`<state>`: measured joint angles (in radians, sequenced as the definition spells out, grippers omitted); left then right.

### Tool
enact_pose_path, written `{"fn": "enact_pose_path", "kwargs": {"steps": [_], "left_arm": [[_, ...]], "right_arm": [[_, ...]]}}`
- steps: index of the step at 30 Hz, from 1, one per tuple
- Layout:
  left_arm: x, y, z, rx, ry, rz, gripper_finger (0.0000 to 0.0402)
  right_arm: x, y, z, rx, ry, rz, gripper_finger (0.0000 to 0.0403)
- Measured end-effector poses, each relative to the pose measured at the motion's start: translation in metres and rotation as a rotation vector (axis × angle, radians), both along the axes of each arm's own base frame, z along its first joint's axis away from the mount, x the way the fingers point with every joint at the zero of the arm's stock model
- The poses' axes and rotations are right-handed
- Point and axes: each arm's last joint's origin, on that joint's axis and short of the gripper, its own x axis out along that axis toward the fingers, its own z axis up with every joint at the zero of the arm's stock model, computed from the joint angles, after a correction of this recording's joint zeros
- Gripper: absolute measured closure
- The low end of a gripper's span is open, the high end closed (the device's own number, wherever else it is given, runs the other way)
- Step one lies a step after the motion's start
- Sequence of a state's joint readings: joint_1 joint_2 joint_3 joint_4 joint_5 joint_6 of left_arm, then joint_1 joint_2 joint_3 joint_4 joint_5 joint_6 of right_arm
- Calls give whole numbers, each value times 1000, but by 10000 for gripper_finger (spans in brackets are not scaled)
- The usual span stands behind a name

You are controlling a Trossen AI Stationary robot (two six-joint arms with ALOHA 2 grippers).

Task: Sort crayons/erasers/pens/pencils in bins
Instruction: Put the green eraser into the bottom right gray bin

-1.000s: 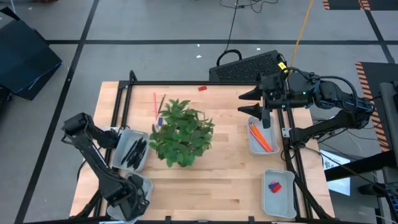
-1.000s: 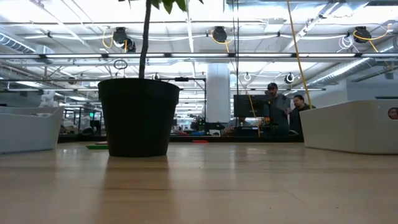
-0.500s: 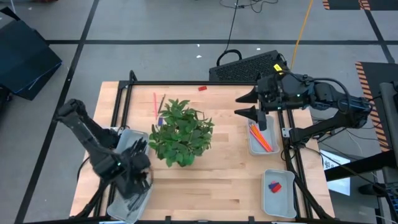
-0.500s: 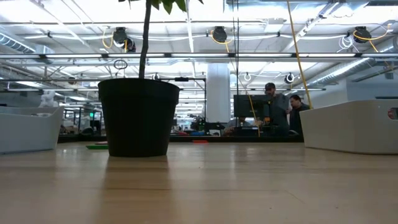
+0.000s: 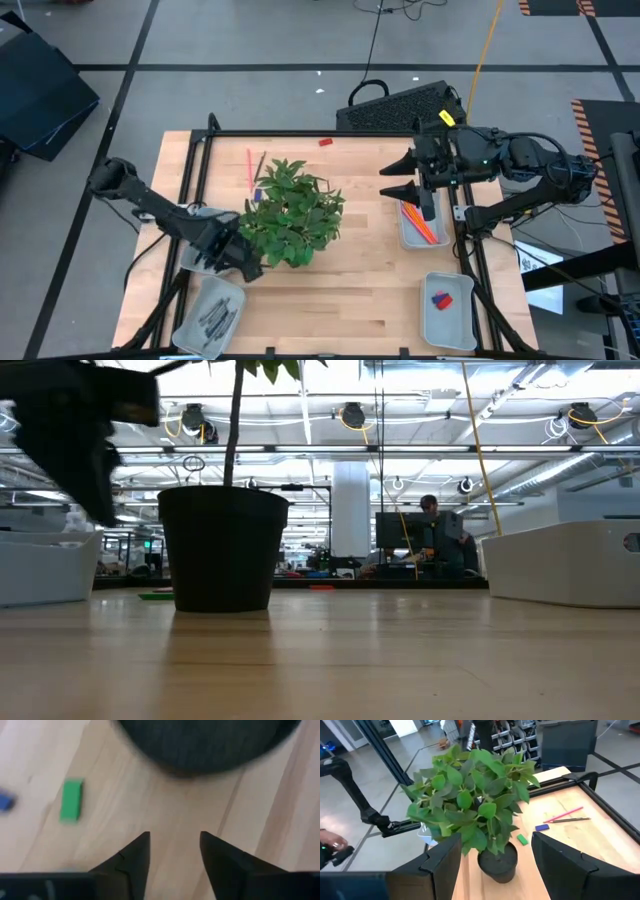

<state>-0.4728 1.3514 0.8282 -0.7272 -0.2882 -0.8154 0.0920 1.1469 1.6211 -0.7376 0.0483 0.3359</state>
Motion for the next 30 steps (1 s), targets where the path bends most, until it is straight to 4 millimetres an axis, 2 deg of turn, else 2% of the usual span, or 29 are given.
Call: {"fn": "enact_pose_path", "kwargs": {"steps": [5,9,18,21,26,30], "left_arm": [[13,10,-11,26,-71,-74,172],[20,18,-18,71,-125,-99,155],[38,26,-28,71,-419,-109,174],[45,32,-37,90,-455,-82,180],[52,37,-54,91,-419,-71,183],[53,37,-57,84,-407,-60,183]], "right_arm": [[0,3,1,28,-10,-2,170],[0,3,1,60,-13,-14,170],[0,2,1,85,-14,-56,170],[1,1,1,18,-13,-84,170],[5,0,-2,-45,2,-86,170],[5,-1,-3,-66,14,-126,170]]}}
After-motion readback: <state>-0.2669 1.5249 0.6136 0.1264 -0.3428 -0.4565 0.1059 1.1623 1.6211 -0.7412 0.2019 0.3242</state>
